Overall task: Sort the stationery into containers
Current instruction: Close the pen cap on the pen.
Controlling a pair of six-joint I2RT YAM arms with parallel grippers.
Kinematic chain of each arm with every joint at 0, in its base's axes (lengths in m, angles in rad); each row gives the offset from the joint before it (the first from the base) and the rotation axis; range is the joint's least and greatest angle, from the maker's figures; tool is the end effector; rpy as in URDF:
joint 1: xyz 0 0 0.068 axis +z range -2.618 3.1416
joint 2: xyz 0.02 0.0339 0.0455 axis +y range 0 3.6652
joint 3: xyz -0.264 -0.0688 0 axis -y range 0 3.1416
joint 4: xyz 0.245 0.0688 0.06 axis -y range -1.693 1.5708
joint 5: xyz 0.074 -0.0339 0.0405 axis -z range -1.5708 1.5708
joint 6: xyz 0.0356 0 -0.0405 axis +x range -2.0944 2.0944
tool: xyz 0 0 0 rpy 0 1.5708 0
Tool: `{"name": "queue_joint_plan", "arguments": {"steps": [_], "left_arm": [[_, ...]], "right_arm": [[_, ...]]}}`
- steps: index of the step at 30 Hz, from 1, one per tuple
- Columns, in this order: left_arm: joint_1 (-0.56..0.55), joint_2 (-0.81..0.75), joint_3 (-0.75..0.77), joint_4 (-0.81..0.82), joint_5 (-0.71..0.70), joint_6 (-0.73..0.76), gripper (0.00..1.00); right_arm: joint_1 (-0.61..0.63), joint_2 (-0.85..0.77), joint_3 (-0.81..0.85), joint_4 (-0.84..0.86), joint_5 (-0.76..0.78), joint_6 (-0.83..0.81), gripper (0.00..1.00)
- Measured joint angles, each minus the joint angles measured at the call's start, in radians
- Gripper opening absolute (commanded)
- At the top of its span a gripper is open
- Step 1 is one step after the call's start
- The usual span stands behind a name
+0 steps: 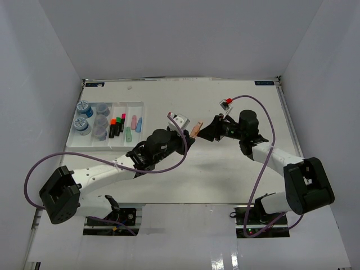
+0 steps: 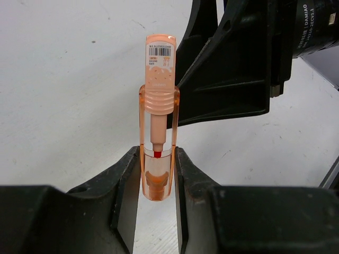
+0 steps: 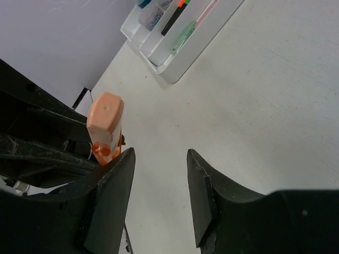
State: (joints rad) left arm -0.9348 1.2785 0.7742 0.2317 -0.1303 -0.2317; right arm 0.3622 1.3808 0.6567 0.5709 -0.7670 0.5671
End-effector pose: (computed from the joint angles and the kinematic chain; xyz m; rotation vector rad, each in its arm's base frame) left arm 0.1776 -0.2327 0.2710 0.5648 1.8124 -0.6891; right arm 0.2642 0.1265 0.2402 -0.4283 1.8242 1.3191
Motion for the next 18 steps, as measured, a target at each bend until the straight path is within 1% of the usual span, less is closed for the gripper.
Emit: {"name": "queue_joint_plan", "arguments": {"steps": [5,8,11,14,16,18], "left_arm": [[0.0,-0.006,-0.023,0.05,0.0,0.016,0.32],[0.0,-0.026,-0.056,0.095,0.0,0.031,0.32],[0.003,-0.05,-0.092,0.14,0.0,0.055,0.31],[0.003,-0.074,-0.124,0.179,0.0,0.079,0.25],[0.003,-0.091,-0.15,0.208,0.0,0.1,0.22],[0.003,-0.106,-0.172,0.225,0.0,0.123,0.22]], "right_arm": [[0.0,-0.016,0.003,-0.01,0.0,-0.006,0.5],[0.0,-0.027,0.017,-0.06,0.006,-0.033,0.5],[0.0,-0.059,0.041,-0.141,0.03,-0.085,0.51],[-0.001,-0.102,0.072,-0.235,0.066,-0.138,0.53],[-0.002,-0.129,0.1,-0.305,0.092,-0.177,0.56],[-0.003,-0.147,0.132,-0.374,0.116,-0.21,0.57]]}}
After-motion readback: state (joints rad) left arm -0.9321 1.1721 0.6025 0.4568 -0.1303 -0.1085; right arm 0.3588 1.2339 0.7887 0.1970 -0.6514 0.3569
